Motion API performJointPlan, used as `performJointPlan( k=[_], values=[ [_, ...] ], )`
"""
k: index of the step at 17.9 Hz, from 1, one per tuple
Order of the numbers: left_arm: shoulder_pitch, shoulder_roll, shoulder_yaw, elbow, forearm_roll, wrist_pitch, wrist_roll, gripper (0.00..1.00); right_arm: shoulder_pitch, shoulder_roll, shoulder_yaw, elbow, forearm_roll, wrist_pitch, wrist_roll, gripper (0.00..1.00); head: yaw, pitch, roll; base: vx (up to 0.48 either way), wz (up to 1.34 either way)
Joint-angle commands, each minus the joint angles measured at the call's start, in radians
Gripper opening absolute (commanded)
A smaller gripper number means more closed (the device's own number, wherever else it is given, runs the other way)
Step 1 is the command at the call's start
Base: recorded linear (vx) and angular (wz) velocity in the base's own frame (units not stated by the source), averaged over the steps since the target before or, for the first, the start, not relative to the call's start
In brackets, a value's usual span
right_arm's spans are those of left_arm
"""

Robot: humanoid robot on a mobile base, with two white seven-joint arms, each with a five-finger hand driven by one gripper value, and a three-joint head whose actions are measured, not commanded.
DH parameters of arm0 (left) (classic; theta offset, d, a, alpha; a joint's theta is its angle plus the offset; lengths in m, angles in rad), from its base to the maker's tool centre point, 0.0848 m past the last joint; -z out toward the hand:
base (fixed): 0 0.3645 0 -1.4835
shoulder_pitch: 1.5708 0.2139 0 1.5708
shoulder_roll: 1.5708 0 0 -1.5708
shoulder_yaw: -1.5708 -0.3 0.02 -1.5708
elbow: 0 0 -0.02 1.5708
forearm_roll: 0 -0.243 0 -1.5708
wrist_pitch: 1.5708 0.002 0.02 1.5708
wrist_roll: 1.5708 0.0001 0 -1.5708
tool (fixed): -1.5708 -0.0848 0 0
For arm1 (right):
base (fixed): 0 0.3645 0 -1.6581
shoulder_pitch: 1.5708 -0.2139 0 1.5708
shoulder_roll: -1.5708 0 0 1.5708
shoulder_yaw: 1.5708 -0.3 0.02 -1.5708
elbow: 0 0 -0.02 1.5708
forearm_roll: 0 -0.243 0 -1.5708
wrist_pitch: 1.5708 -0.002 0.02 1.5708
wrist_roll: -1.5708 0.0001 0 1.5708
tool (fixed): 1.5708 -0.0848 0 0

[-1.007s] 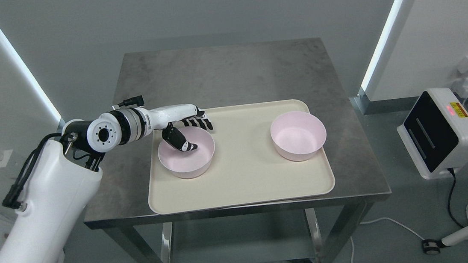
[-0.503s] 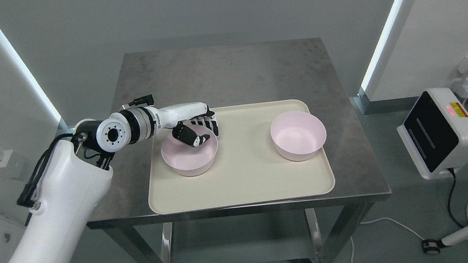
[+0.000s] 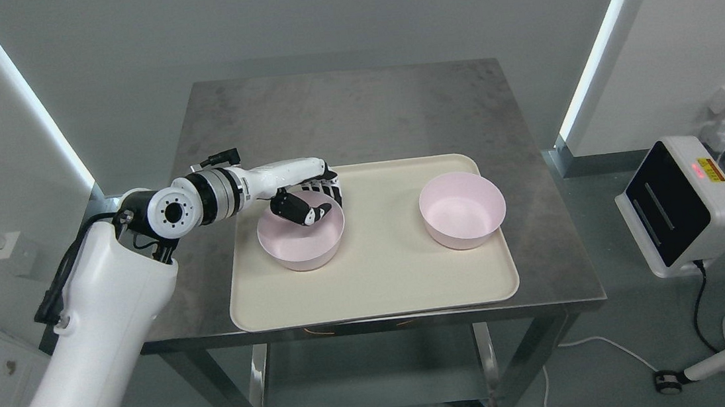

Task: Stack pink IKEA bowls on left shelf middle
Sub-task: 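Grip the pink bowl with the left hand and lift it onto the other bowl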

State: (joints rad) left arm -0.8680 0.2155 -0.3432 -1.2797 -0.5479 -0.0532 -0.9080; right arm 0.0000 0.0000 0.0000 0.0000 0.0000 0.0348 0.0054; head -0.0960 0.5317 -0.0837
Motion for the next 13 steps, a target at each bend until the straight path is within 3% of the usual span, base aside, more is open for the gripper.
performJointPlan(
  k=[1,4,7,13],
  values=[
    [-0.025,-0.126,0.113,-0.001,0.006,0.007,-0.029,0.00,0.029,-0.017,-0.011,-0.034,0.000,0.000,0.001,1.00,0.0000,0.000,0.000,0.000,0.00],
    [-0.078,-0.198,0.115,-0.023,0.008,0.065,-0.051,0.00,0.029,-0.017,-0.011,-0.034,0.000,-0.001,0.001,1.00,0.0000,0.000,0.000,0.000,0.00],
    [-0.149,-0.198,0.075,-0.023,0.006,0.114,-0.057,0.01,0.029,-0.017,-0.012,-0.034,0.000,-0.001,0.001,1.00,0.0000,0.000,0.000,0.000,0.00],
    [-0.198,-0.198,-0.244,-0.018,0.020,0.133,0.021,0.01,0.029,-0.017,-0.011,-0.034,0.000,0.000,0.001,1.00,0.0000,0.000,0.000,0.000,0.00]
  ],
)
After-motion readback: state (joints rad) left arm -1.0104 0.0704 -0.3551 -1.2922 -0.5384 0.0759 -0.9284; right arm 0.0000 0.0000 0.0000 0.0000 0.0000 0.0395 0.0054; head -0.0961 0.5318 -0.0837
